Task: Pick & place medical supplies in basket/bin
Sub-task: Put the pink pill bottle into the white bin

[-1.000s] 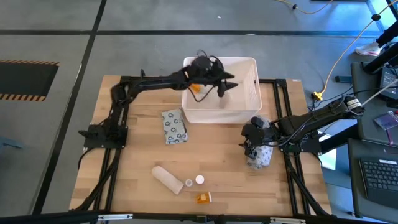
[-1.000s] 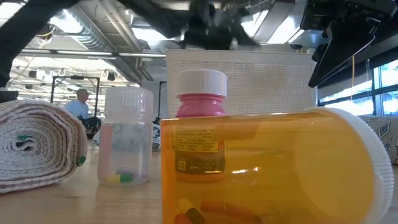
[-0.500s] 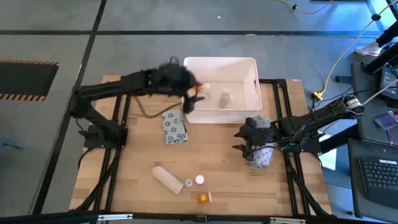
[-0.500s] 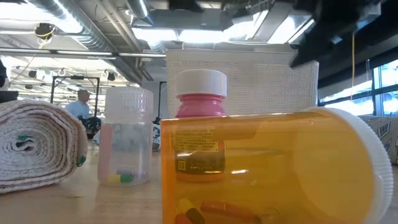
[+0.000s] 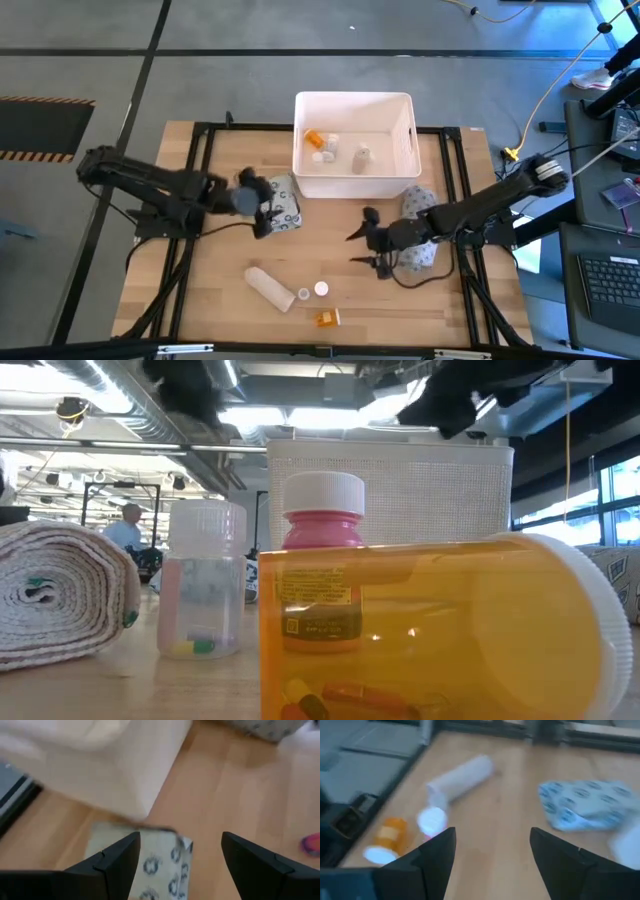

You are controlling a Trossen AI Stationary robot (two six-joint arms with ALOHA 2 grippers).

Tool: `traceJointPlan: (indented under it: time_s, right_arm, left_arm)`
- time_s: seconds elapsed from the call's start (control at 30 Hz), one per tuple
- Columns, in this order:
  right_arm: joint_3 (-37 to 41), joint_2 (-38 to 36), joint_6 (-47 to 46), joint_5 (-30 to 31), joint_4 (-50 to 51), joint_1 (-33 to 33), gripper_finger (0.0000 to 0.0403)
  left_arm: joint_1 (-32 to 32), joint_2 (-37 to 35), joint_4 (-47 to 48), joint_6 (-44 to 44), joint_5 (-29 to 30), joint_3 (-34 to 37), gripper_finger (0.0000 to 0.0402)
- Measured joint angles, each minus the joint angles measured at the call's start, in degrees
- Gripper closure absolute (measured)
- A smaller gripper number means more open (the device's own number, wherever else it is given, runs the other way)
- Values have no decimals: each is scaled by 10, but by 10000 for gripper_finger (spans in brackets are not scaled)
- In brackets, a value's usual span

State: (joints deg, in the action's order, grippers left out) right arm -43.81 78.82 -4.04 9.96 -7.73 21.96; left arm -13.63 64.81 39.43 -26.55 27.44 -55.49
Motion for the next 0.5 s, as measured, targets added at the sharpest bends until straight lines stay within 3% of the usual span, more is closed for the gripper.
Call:
traceJointPlan:
  time_s: [0.17, 0.3, 0.5]
  right_arm:
    - [0, 68, 15, -87, -99, 0, 146]
    - [0, 122, 15, -100, -163, 0, 146]
    - [-13, 212, 33, -103, -257, 0, 146]
  left_arm:
    - [-61, -28, -46, -111, 85, 113, 131]
    - [-84, -28, -90, -165, 126, 179, 130]
    - [-92, -22, -139, -208, 136, 232, 130]
